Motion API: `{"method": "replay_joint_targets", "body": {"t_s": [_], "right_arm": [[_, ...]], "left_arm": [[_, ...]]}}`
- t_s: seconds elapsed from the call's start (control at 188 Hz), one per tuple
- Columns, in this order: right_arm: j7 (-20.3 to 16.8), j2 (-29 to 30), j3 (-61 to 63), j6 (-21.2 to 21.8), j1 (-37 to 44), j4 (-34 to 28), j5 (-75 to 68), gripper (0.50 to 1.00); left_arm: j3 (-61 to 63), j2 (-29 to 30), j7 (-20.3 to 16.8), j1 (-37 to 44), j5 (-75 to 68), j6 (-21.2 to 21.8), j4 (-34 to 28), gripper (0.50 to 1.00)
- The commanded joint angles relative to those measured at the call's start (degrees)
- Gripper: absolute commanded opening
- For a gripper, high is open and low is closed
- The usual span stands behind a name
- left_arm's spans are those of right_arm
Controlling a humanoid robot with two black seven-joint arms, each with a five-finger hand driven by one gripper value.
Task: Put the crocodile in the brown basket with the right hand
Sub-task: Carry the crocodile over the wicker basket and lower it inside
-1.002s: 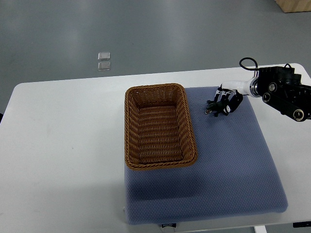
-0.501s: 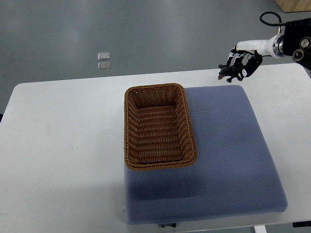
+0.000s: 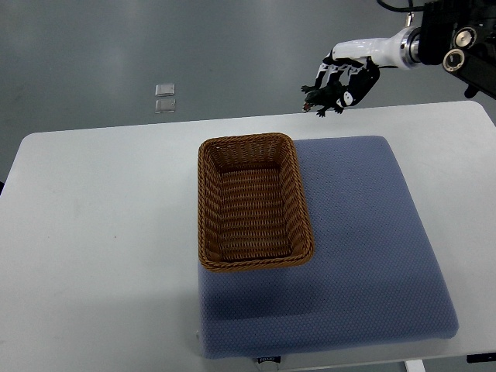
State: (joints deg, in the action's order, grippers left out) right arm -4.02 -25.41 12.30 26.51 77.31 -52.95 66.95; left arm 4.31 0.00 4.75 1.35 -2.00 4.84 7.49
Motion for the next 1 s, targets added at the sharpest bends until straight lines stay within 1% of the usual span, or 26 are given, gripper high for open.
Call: {"method": "replay_joint_targets", "body": {"t_s": [0.0,0.155,0.277,0.464,0.895,0.911,0.917,0.922,0.938,0.954,0.959,0.964,0.97,0.975,0.98,0.986,0.991,0.996], "right_arm": [[0.1,6.4,-2.1,-2.3,-0.1,3.6,-0.1,0.500],[0.1,14.3,-4.0,-3.7,-0.8,8.1,-0.1,0.500],[0.2,17.6,-5.6,-4.5,-2.7,10.1,-0.1,0.500],[0.2,20.1,-6.0,-5.3,-5.1,10.8,0.0,0.500],[0.2,22.5,-5.9,-6.6,-8.9,12.3,0.3,0.500],[0.2,22.5,-5.9,-6.6,-9.1,12.3,0.3,0.529],[0.2,22.5,-5.9,-6.6,-9.1,12.3,0.3,0.529],[0.2,22.5,-5.9,-6.6,-9.2,12.3,0.3,0.543],[0.2,22.5,-5.9,-6.6,-9.2,12.3,0.3,0.556],[0.2,22.5,-5.9,-6.6,-9.3,12.3,0.3,0.584],[0.2,22.5,-5.9,-6.6,-9.3,12.3,0.3,0.584],[0.2,22.5,-5.9,-6.6,-9.4,12.3,0.3,0.598],[0.2,22.5,-5.9,-6.6,-9.4,12.3,0.3,0.599],[0.2,22.5,-5.9,-6.6,-9.5,12.3,0.3,0.613],[0.2,22.5,-5.9,-6.6,-9.5,12.3,0.3,0.613],[0.2,22.5,-5.9,-6.6,-9.5,12.3,0.3,0.631],[0.2,22.5,-5.9,-6.6,-9.5,12.3,0.3,0.631],[0.2,22.5,-5.9,-6.6,-9.6,12.3,0.3,0.653]], "left_arm": [[0.0,0.0,0.0,0.0,0.1,0.0,0.1,1.000],[0.0,0.0,0.0,0.0,0.0,0.0,0.2,1.000],[0.0,0.0,0.0,0.0,0.0,0.0,0.2,1.000],[0.0,0.0,0.0,-0.1,0.0,0.0,0.3,1.000],[0.0,0.0,0.0,0.0,0.0,0.0,0.3,1.000],[0.0,0.0,0.0,0.0,0.0,0.0,0.2,1.000],[0.0,0.0,0.0,0.0,0.0,0.0,0.2,1.000],[-0.1,0.0,0.0,-0.1,0.0,0.0,0.3,1.000],[-0.1,0.0,0.0,0.0,0.0,0.0,0.3,1.000],[0.0,0.0,0.0,0.0,0.0,0.0,0.3,1.000],[0.0,0.0,0.0,0.0,0.0,0.0,0.3,1.000],[-0.1,0.0,0.0,-0.1,0.0,0.0,0.2,1.000],[-0.1,0.0,0.0,-0.1,0.0,0.0,0.2,1.000],[-0.1,0.0,0.0,0.0,0.0,0.0,0.2,1.000],[-0.1,0.0,0.0,0.0,0.0,0.0,0.2,1.000],[-0.1,0.0,0.0,0.0,0.0,0.0,0.2,1.000],[-0.1,0.0,0.0,0.0,0.0,0.0,0.2,1.000],[-0.1,0.0,0.0,0.0,0.0,0.0,0.3,1.000]]}}
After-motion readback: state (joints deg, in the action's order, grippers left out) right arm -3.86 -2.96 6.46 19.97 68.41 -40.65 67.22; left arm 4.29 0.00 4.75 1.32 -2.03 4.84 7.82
